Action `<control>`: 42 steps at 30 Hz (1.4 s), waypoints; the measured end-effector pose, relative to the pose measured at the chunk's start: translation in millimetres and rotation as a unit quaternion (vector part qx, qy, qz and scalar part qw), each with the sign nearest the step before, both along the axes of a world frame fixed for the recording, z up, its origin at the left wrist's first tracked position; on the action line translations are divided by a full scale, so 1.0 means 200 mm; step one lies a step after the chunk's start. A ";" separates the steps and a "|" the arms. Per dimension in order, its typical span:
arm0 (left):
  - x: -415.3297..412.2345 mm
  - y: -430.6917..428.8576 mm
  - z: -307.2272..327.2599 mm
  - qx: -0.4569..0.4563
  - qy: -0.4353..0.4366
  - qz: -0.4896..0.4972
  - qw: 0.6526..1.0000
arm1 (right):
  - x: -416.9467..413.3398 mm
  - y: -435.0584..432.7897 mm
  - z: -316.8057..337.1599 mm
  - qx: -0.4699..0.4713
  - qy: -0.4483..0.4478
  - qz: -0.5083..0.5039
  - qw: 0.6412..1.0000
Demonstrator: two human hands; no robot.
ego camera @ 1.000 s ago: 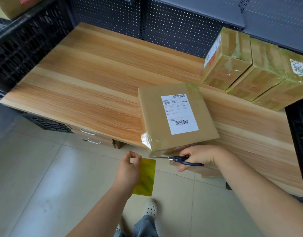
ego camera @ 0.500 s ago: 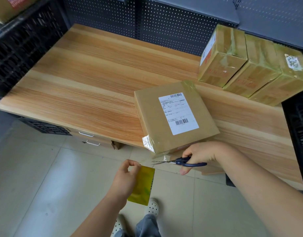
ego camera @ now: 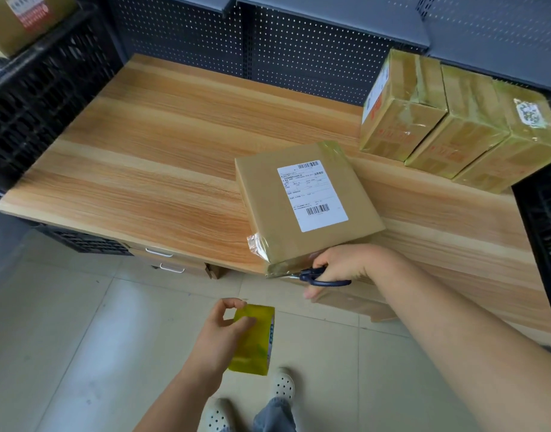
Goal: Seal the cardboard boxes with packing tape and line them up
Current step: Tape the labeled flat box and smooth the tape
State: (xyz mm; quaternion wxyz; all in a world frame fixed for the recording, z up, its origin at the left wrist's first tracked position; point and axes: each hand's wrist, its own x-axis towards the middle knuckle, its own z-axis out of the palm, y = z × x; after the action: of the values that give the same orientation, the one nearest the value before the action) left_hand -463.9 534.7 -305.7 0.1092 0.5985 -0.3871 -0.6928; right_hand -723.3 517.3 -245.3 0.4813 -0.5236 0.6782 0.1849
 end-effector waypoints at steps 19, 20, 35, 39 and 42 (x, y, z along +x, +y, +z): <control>0.18 -0.24 0.15 -0.034 0.052 0.070 0.996 | 0.10 -0.39 0.00 -0.040 0.137 0.079 0.987; 0.18 -0.23 0.15 -0.032 0.053 0.065 0.996 | 0.10 -0.39 0.00 -0.037 0.152 0.099 0.983; 0.00 -0.21 0.20 -0.257 -0.126 -0.421 0.861 | 0.03 -0.28 -0.05 -0.169 0.123 0.039 0.977; -0.30 -0.06 0.18 -0.357 -0.193 -0.553 0.728 | 0.01 -0.25 -0.01 -0.202 0.104 -0.003 0.974; -0.52 0.02 0.15 -0.424 -0.227 -0.568 0.667 | 0.00 -0.22 0.01 -0.219 0.086 -0.043 0.971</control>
State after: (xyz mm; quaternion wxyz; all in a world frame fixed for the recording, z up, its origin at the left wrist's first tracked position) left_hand -568.3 538.8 -276.3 -0.1549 0.2907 -0.9172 -0.2242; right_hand -724.2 472.9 -243.9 0.3022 -0.5685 0.7632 0.0551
